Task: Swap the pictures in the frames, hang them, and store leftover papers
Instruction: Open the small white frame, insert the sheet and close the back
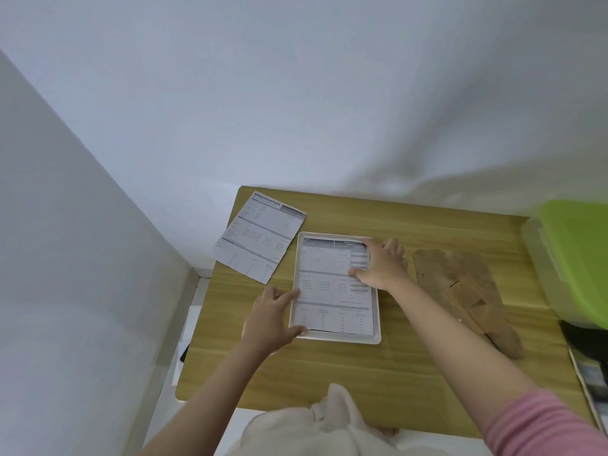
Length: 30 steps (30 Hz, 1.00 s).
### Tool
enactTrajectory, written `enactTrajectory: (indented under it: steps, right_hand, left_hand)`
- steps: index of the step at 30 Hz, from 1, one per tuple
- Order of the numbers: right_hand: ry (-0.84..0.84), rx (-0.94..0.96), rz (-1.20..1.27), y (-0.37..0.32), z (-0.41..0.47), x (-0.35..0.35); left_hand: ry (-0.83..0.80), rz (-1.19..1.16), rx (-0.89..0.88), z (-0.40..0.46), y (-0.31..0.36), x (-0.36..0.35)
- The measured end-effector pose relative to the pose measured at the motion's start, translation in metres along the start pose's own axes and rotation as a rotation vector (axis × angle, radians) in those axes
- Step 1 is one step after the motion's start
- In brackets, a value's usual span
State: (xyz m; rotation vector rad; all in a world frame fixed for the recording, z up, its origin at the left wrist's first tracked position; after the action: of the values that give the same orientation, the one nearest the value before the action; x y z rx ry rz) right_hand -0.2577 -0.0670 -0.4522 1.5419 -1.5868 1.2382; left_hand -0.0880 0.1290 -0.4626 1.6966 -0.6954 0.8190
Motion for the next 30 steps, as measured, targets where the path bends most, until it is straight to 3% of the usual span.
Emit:
enactTrajectory:
  steps: [6,12,22,30]
  right_hand:
    - [0.050,0.017,0.042,-0.002,-0.008,0.001]
    - [0.077,0.135,0.562,0.007,-0.035,-0.002]
    - [0.146,0.085,0.994,0.018,-0.065,-0.012]
    - [0.253,0.043,1.109,0.046,-0.078,0.012]
  left_hand:
    - [-0.012,0.003,-0.001,0.000,0.001,0.001]
    - [-0.013,-0.014,-0.001,-0.001,0.001,0.001]
    - [-0.008,-0.060,-0.030,-0.005,0.007,0.002]
    - [0.152,-0.373,-0.126,-0.016,0.051,0.012]
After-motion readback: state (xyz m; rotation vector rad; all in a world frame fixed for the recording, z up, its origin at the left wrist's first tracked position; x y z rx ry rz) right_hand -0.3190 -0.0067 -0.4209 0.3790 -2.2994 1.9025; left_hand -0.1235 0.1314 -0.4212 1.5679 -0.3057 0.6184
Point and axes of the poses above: each hand's wrist, its own z-axis towards the middle knuckle, its own x-axis out of the back of the hand, y = z × x, the point moved 4 cm from there along z, towards the middle knuckle, and after that the axes turned 8 degrees about -x, right-handed, at the moved point
